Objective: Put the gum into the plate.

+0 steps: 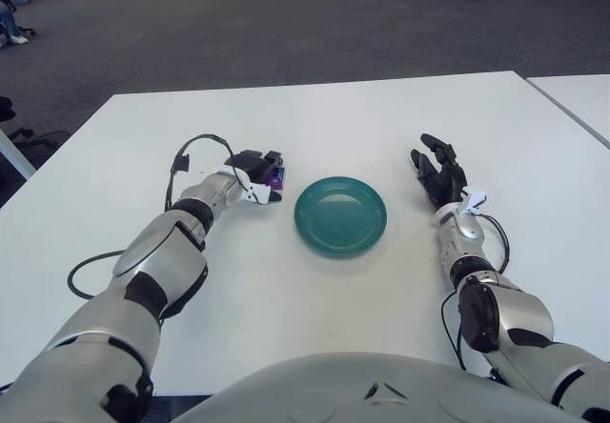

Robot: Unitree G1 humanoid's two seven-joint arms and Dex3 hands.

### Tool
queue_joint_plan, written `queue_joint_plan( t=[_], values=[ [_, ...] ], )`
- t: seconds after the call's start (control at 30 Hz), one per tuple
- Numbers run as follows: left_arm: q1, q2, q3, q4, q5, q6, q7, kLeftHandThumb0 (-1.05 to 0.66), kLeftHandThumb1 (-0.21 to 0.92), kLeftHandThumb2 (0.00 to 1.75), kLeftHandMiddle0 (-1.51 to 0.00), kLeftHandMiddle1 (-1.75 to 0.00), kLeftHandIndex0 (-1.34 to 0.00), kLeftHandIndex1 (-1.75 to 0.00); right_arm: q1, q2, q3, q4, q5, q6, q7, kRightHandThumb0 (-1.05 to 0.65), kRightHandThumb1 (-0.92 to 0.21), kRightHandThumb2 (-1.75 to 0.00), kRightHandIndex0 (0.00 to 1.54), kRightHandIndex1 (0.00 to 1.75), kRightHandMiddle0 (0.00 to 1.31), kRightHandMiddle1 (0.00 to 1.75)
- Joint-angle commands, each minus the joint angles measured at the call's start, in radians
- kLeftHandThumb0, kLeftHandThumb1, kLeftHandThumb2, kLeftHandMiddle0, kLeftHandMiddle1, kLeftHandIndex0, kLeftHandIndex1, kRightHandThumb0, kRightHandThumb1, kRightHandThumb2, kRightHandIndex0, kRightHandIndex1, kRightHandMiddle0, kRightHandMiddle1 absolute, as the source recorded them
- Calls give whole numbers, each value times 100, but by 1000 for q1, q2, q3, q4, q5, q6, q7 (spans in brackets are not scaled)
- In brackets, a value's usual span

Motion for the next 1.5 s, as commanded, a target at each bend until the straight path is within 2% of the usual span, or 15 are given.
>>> queue_joint_plan(
  t=[0.0, 0.2, 0.27, 0.33, 0.4, 0.43, 0.5, 0.6, 0.7, 0.77, 0.83, 0.9, 0.93, 1.07, 1.47],
  values=[
    [130, -18, -25, 74, 28, 7, -175, -97, 92, 26, -23, -3, 0, -79, 59, 6, 2, 58, 0, 67, -14, -58, -92, -47, 36, 0, 0, 70],
    [126, -16, 13, 76, -12, 22, -213, -96, 92, 23, -27, -4, 0, -82, 56, 0, 2, 59, -1, 74, -21, -59, -92, -47, 36, 0, 0, 72],
    [124, -14, 31, 75, -31, 27, -219, -93, 92, 21, -31, -6, 0, -86, 55, -1, 1, 60, 0, 78, -21, -59, -92, -46, 36, 0, 0, 73],
    [126, -13, 63, 72, -61, 39, -203, -82, 91, 21, -42, -12, -6, -99, 54, -2, -1, 60, 2, 80, -20, -58, -92, -46, 36, 0, 0, 73],
    [132, -14, 91, 68, -85, 48, -170, -60, 90, 27, -54, -30, -22, -126, 53, -3, -2, 59, 4, 80, -21, -58, -92, -46, 36, 0, 0, 72],
    [134, -15, 99, 67, -91, 49, -156, -55, 90, 28, -56, -34, -26, -131, 52, -3, -2, 58, 5, 80, -20, -58, -92, -46, 36, 0, 0, 72],
    [136, -15, 107, 65, -94, 50, -145, -44, 89, 34, -55, -60, -35, -144, 52, -4, -3, 58, 5, 80, -20, -58, -92, -47, 36, 0, 0, 72],
    [142, -13, 118, 59, -93, 42, -84, -39, 85, 44, -53, -85, -40, -152, 50, -5, -2, 57, 5, 80, -21, -58, -92, -47, 37, 1, 0, 73],
    [155, -14, 124, 56, -89, 29, -13, -37, 81, 53, -53, -96, -40, -157, 48, -7, -2, 57, 4, 82, -24, -58, -92, -47, 37, 1, 0, 74],
    [164, -17, 131, 55, -91, 22, 40, -19, 78, 55, -52, -109, -39, -162, 47, -8, -2, 58, 4, 83, -26, -57, -92, -47, 38, 1, 0, 74],
    [168, -19, 137, 55, -91, 17, 75, -8, 54, 96, -55, -147, -36, -169, 46, -8, -3, 58, 5, 84, -28, -57, -92, -48, 38, 1, 0, 75],
    [173, -22, 144, 55, -92, 12, 117, -4, 44, 113, -58, -159, -37, -172, 45, -9, -3, 58, 5, 85, -30, -56, -92, -48, 39, 1, 0, 75],
    [176, -23, 147, 55, -92, 9, 137, -3, 37, 121, -63, -160, -39, -173, 44, -10, -3, 57, 5, 85, -30, -56, -92, -49, 39, 1, 0, 75],
    [184, -25, 142, 57, -76, 7, 217, -1, 28, 133, -68, -164, -42, -174, 43, -11, -2, 55, 5, 84, -32, -56, -92, -50, 40, 2, 0, 75],
    [182, -24, 145, 60, -69, 19, 281, 0, 21, 145, -69, -174, -46, -175, 37, -8, -7, 50, 13, 96, -48, -58, -92, -51, 41, 2, 0, 79]
  ],
)
